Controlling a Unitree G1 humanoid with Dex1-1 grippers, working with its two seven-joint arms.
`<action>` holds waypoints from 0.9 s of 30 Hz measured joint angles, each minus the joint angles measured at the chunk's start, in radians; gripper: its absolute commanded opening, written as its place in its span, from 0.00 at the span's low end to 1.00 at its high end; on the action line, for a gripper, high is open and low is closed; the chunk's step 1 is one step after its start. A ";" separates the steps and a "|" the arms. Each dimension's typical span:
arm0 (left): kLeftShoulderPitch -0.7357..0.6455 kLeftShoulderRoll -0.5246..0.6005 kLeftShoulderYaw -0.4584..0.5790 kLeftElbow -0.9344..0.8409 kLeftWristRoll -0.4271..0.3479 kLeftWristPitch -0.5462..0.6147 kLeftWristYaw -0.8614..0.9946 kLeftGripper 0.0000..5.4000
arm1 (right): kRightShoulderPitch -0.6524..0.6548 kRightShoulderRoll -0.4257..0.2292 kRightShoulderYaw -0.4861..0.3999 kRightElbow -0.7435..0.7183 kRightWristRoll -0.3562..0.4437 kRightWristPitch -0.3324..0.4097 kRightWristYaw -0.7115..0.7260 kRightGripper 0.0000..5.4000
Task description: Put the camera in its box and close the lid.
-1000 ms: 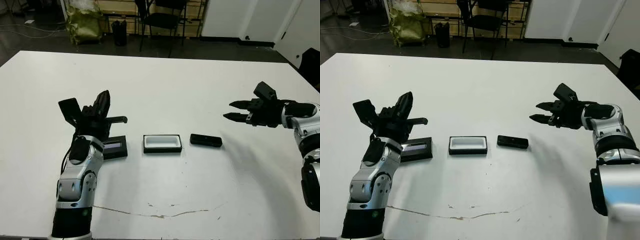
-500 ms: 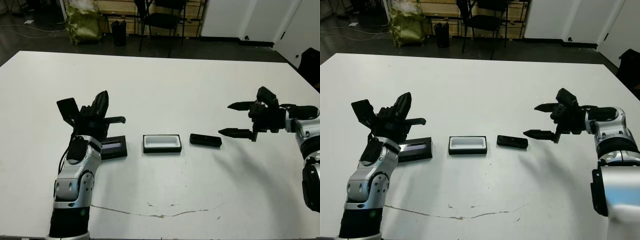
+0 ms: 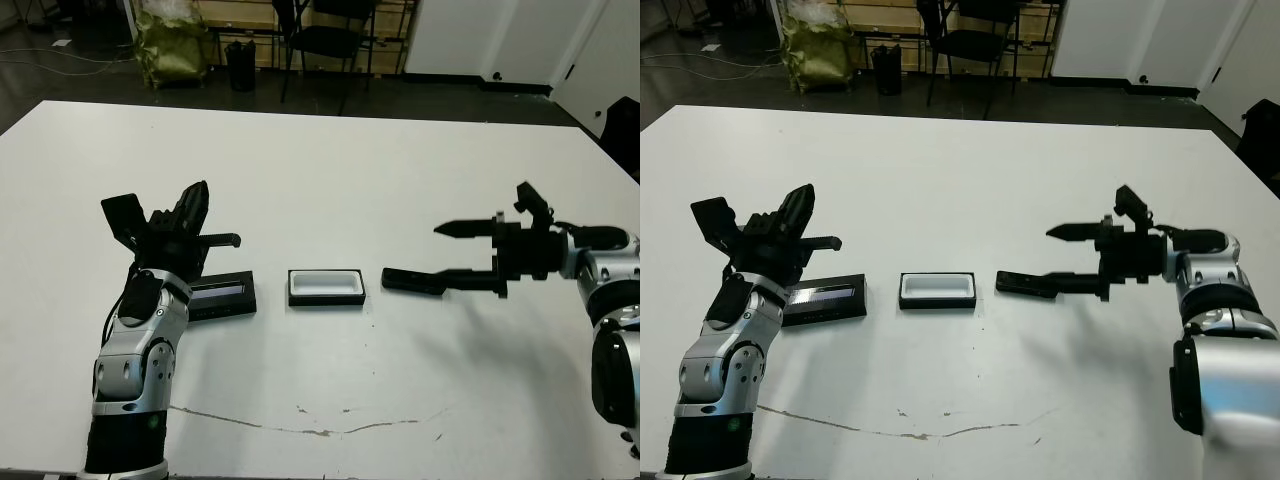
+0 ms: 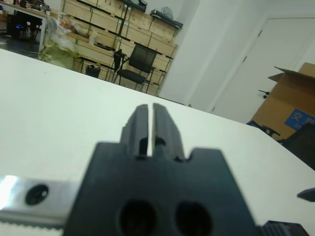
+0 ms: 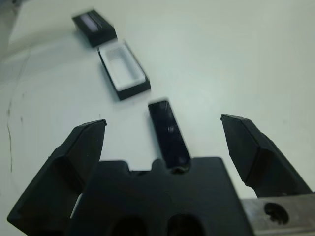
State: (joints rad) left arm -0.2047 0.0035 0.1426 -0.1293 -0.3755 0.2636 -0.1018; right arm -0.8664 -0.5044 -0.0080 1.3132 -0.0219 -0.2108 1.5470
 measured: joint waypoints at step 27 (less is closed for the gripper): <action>0.000 -0.002 0.000 0.001 0.006 -0.006 -0.004 0.00 | 0.016 0.055 0.018 0.017 -0.053 0.003 0.000 0.67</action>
State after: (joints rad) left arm -0.2048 0.0014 0.1423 -0.1279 -0.3690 0.2579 -0.1062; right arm -0.8507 -0.4493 0.0101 1.3304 -0.0748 -0.2080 1.5469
